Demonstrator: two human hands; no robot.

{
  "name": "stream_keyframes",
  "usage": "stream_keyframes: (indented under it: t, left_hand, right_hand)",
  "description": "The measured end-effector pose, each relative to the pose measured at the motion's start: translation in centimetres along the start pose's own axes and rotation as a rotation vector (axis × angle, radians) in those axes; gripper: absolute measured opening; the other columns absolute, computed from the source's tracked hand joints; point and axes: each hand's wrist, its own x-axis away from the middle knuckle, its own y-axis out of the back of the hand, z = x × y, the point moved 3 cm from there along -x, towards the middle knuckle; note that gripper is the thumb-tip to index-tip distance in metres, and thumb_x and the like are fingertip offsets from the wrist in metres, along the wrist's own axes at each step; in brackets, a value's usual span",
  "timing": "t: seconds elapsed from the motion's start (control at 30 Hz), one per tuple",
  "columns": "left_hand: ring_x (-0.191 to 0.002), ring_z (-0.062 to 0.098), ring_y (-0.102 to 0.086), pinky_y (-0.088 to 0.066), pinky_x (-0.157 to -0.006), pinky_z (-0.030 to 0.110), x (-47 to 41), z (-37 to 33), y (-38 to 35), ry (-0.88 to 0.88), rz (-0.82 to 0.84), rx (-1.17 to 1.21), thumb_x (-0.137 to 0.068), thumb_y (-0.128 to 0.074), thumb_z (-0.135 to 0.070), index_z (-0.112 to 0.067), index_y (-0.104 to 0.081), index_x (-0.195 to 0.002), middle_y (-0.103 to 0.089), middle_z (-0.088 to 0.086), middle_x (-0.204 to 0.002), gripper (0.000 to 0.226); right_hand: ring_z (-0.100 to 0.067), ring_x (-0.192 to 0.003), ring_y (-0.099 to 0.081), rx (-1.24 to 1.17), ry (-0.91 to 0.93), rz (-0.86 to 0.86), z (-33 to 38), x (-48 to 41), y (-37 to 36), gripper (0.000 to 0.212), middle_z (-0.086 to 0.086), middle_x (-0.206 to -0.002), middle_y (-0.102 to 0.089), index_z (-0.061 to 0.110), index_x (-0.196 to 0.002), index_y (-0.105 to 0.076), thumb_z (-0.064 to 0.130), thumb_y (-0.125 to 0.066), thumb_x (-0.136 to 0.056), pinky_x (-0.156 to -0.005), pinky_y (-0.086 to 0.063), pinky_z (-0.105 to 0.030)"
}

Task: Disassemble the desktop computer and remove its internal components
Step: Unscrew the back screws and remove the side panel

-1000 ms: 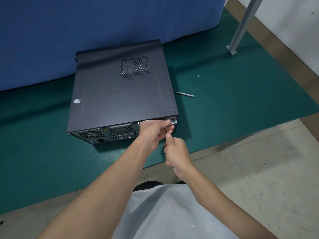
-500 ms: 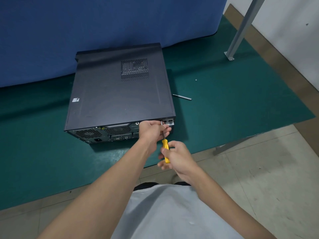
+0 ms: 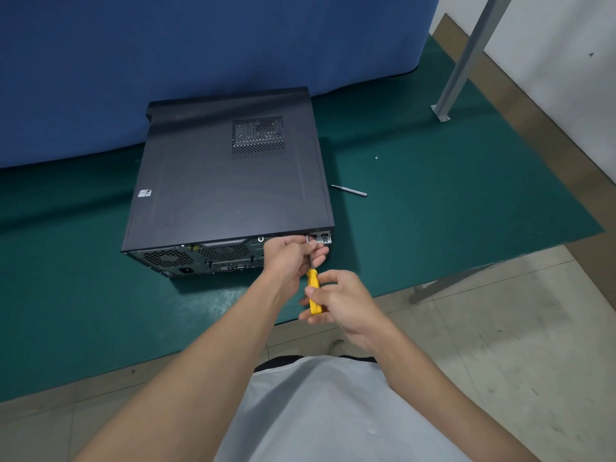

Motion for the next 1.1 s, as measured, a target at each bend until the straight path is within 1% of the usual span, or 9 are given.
stream_keyframes:
  t: [0.13, 0.27, 0.33, 0.53, 0.6, 0.7, 0.77, 0.97, 1.1]
  left_hand:
    - [-0.075, 0.026, -0.074, -0.06, -0.062, 0.026, -0.1, 0.3, -0.1, -0.03, -0.095, -0.062, -0.088, -0.06, 0.012, 0.001, -0.06, -0.101, -0.071, 0.021, -0.089, 0.018]
    - [-0.074, 0.029, -0.071, -0.06, -0.062, 0.028, 0.1, 0.0, -0.6, -0.01, -0.004, -0.01, -0.094, -0.047, 0.014, 0.005, -0.054, -0.094, -0.067, 0.026, -0.088, 0.012]
    - [-0.073, 0.03, -0.071, -0.061, -0.065, 0.03, 0.1, -0.1, -0.5, -0.006, 0.034, 0.034, -0.094, -0.044, 0.014, 0.007, -0.054, -0.094, -0.065, 0.027, -0.086, 0.013]
    - [-0.069, 0.026, -0.072, -0.06, -0.061, 0.028, 0.1, 0.4, 0.0, -0.033, -0.103, -0.159, -0.087, -0.064, 0.008, 0.004, -0.061, -0.094, -0.071, 0.02, -0.085, 0.008]
    - [-0.069, 0.026, -0.072, -0.06, -0.061, 0.028, 0.1, 0.3, -0.2, -0.026, -0.101, -0.161, -0.09, -0.06, 0.006, 0.007, -0.062, -0.096, -0.071, 0.022, -0.085, 0.006]
    - [-0.07, 0.028, -0.07, -0.06, -0.059, 0.027, 0.2, 0.1, -0.5, 0.008, -0.035, -0.091, -0.095, -0.049, 0.009, 0.01, -0.059, -0.099, -0.068, 0.024, -0.086, 0.011]
    - [-0.072, 0.029, -0.071, -0.06, -0.06, 0.026, 0.2, 0.0, -0.4, 0.019, 0.004, -0.062, -0.095, -0.046, 0.009, 0.011, -0.058, -0.098, -0.068, 0.026, -0.087, 0.012]
    - [-0.071, 0.027, -0.073, -0.057, -0.058, 0.025, -0.1, 0.1, 0.1, -0.02, -0.076, -0.132, -0.085, -0.065, 0.009, 0.011, -0.065, -0.096, -0.071, 0.023, -0.084, 0.011]
    - [-0.069, 0.027, -0.072, -0.057, -0.056, 0.023, -0.3, -0.2, 0.1, 0.003, -0.033, -0.089, -0.091, -0.056, 0.009, 0.012, -0.061, -0.095, -0.069, 0.026, -0.086, 0.007]
  right_hand:
    - [-0.019, -0.063, -0.071, 0.206, 0.022, -0.129, -0.4, -0.2, -0.4, 0.015, -0.01, -0.087, -0.069, 0.011, -0.101, -0.056, 0.01, -0.065, -0.089, -0.062, -0.058, -0.032]
    - [-0.029, -0.076, -0.07, -0.203, -0.118, 0.156, -0.3, 0.1, 0.5, 0.016, -0.018, -0.088, -0.067, -0.002, -0.11, -0.055, 0.006, -0.052, -0.096, -0.062, -0.056, -0.032]
    - [-0.031, -0.076, -0.069, -0.263, -0.134, 0.235, -0.5, 0.4, 0.7, 0.016, -0.021, -0.087, -0.067, -0.004, -0.111, -0.053, 0.001, -0.05, -0.096, -0.062, -0.057, -0.031]
    - [-0.023, -0.063, -0.07, 0.197, 0.002, -0.134, -1.2, -0.3, 0.7, 0.023, -0.017, -0.089, -0.068, 0.011, -0.097, -0.054, 0.007, -0.071, -0.082, -0.073, -0.059, -0.042]
    - [-0.024, -0.065, -0.07, 0.121, -0.016, -0.112, -1.2, -0.3, 0.9, 0.024, -0.018, -0.09, -0.067, 0.01, -0.098, -0.053, 0.007, -0.071, -0.082, -0.066, -0.059, -0.035]
    - [-0.027, -0.072, -0.07, -0.149, -0.094, 0.11, -0.8, 0.2, 0.9, 0.012, -0.017, -0.085, -0.068, 0.002, -0.105, -0.054, 0.006, -0.056, -0.094, -0.061, -0.056, -0.031]
    - [-0.031, -0.076, -0.07, -0.27, -0.129, 0.19, -0.6, 0.4, 0.8, 0.016, -0.021, -0.088, -0.067, -0.001, -0.112, -0.052, 0.002, -0.051, -0.096, -0.061, -0.057, -0.03]
    - [-0.027, -0.069, -0.071, 0.008, -0.026, -0.038, -0.6, 0.1, -0.2, 0.026, -0.02, -0.091, -0.064, 0.001, -0.105, -0.051, 0.0, -0.067, -0.084, -0.06, -0.055, -0.027]
    - [-0.029, -0.075, -0.07, -0.21, -0.076, 0.121, -0.3, 0.5, -0.1, 0.013, -0.022, -0.088, -0.064, -0.003, -0.103, -0.055, 0.003, -0.057, -0.092, -0.067, -0.058, -0.035]
